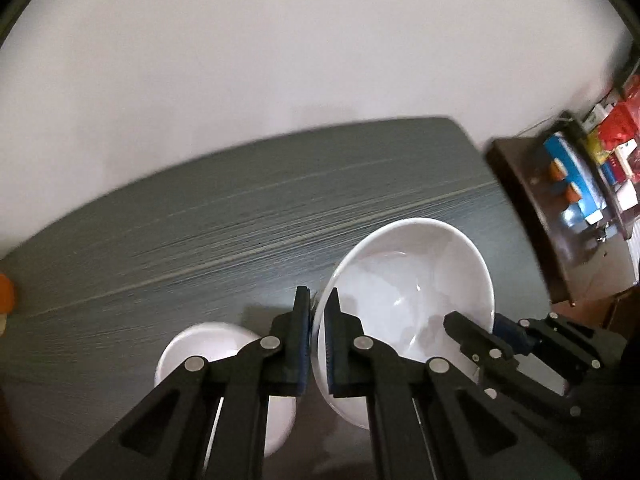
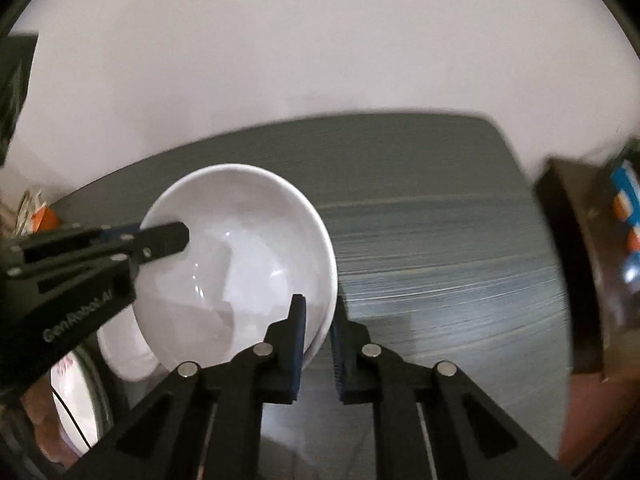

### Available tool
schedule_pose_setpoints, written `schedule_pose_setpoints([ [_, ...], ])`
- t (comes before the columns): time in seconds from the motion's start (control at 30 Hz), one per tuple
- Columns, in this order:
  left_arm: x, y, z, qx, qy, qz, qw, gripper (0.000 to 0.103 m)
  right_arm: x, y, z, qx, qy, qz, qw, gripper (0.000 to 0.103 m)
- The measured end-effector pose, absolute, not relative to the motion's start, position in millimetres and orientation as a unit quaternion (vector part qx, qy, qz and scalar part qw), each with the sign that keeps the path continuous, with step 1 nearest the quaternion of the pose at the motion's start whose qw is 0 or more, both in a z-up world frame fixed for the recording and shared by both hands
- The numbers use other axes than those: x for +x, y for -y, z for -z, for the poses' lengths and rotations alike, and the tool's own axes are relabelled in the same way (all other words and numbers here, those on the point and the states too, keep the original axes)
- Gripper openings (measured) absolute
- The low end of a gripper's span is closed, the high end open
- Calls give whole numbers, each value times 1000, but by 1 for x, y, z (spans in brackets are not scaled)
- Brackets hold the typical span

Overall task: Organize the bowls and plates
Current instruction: 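Close the right tool on the rim of the rabbit-print bowl, then lower the rabbit-print bowl into the pink-rimmed bowl and open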

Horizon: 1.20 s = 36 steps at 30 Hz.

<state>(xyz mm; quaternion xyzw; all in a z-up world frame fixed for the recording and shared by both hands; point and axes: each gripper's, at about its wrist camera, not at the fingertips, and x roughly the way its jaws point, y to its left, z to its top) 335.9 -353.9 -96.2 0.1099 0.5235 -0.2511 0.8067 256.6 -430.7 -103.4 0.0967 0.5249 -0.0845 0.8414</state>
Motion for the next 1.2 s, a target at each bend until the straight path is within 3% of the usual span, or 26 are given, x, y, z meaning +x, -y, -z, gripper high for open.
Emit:
schedule_pose_setpoints([
  [0.17, 280, 326, 56, 102, -516, 248, 814, 4, 191, 393, 50, 82, -510, 55, 855, 12],
  [0.37, 208, 294, 75, 75, -562, 236, 789, 4, 138, 356, 38, 27, -531, 39, 846, 12],
  [0.63, 160, 257, 128, 76, -607, 192, 767, 5, 93, 307, 81, -36, -595, 30, 802, 12],
  [0.93, 165, 259, 182, 76, -638, 167, 748, 9, 104, 300, 147, -42, -659, 44, 749, 12],
  [1.1, 170, 260, 188, 66, -638, 186, 744, 28, 109, 297, 149, -61, -654, 47, 753, 12],
  [1.17, 170, 257, 184, 55, -630, 197, 749, 43, 109, 294, 147, -60, -653, 40, 754, 14],
  [1.2, 172, 257, 177, 41, -623, 215, 751, 61, 107, 295, 143, -52, -650, 39, 757, 15],
])
